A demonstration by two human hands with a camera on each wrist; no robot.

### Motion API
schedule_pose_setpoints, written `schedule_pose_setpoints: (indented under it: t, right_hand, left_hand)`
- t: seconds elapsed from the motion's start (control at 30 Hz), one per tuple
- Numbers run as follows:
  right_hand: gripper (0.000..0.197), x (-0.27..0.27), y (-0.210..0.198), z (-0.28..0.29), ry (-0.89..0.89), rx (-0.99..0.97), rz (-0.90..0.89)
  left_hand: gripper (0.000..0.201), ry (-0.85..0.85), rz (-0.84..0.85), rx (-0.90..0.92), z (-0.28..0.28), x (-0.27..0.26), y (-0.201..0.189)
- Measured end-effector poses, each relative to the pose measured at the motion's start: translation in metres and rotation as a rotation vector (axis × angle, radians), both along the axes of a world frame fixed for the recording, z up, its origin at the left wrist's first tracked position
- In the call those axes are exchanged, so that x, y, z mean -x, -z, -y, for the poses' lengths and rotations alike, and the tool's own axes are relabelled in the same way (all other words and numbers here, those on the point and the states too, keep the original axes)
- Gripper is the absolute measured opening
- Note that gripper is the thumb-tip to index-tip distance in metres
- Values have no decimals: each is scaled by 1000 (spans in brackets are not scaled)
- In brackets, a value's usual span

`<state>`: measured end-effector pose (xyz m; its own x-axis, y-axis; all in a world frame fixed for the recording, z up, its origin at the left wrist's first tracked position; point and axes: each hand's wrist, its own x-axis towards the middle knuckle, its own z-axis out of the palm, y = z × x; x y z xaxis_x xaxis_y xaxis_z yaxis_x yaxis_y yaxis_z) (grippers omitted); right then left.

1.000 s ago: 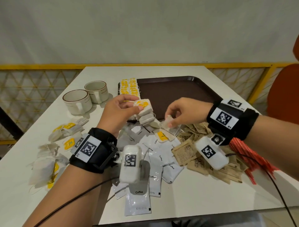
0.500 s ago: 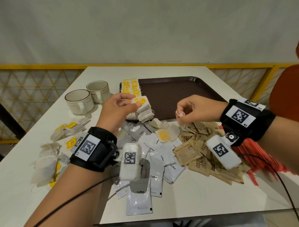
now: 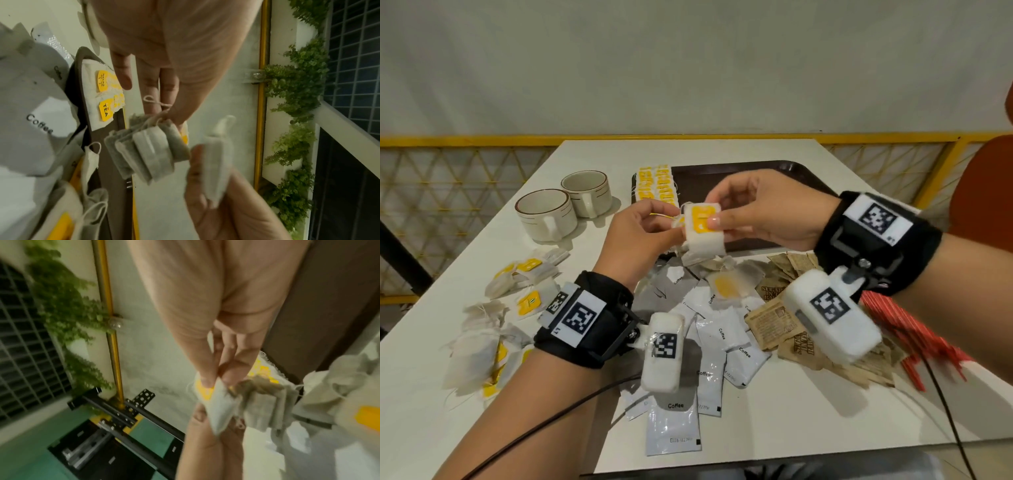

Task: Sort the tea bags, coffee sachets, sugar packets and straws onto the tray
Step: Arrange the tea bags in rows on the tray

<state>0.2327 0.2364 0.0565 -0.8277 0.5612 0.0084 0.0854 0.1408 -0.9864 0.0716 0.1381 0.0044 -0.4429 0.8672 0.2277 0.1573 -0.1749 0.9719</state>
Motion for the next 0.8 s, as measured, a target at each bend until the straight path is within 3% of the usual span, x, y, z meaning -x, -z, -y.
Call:
schedule_pose_setpoints:
  t: [0.1,0.3,0.43,0.7,0.8]
  right_hand:
    - [24,12,12,1,92,-136,90]
    - [22,17,12,-4,58,-138,180]
    - [16,16,8,-10,68,-109,175]
    - [12,17,8,-16,13,-75,151]
    - [6,21,-2,-30,66,-62,125]
  left_hand:
    - [26,31,29,-7,1,-1,-1]
    - [26,38,108,-20,-3,0,4]
    - [18,27,106,-19,-5,-1,4]
    - [28,90,62,58,-10,6,2]
    - [28,67,-33,64,-23,19,-15]
